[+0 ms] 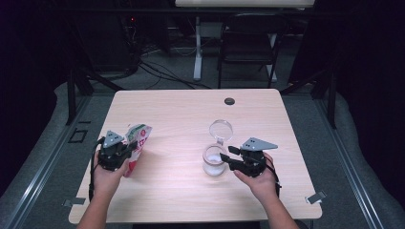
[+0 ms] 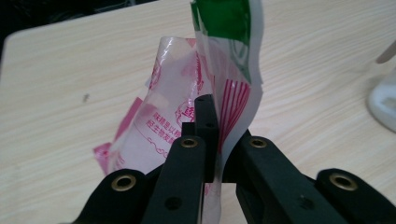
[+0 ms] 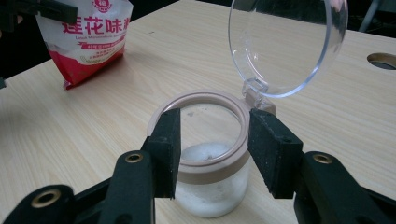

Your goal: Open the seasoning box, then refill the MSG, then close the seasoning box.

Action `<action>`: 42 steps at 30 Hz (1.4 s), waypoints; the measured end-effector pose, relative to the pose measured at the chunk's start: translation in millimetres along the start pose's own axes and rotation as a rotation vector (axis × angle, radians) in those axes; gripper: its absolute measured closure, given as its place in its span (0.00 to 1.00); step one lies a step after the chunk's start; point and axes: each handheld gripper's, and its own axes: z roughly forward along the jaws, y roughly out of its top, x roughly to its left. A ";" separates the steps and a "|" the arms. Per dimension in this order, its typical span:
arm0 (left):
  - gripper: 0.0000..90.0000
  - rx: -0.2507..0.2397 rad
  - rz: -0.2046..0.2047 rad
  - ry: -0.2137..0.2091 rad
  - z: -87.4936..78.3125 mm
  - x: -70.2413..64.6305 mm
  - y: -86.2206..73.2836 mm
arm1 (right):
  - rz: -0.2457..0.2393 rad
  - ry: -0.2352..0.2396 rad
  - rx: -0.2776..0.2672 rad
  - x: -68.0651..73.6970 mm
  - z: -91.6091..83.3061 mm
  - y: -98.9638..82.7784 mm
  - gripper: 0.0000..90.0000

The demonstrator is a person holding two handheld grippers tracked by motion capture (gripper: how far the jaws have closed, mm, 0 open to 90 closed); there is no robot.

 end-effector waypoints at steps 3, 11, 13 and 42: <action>1.00 0.016 0.028 0.025 -1.5 2.4 6.2 | 0.004 0.002 0.006 -1.0 -0.1 0.1 0.60; 1.00 0.026 0.058 0.087 -9.0 15.6 28.3 | 0.003 0.002 0.003 -1.2 -0.1 0.2 0.60; 1.00 0.027 0.057 0.089 -10.2 17.8 30.0 | 0.003 0.002 -0.005 -1.1 -0.2 0.2 0.60; 1.00 -0.051 0.031 -0.026 -37.3 13.8 78.2 | 0.029 0.004 -0.032 -5.1 -2.9 1.3 0.60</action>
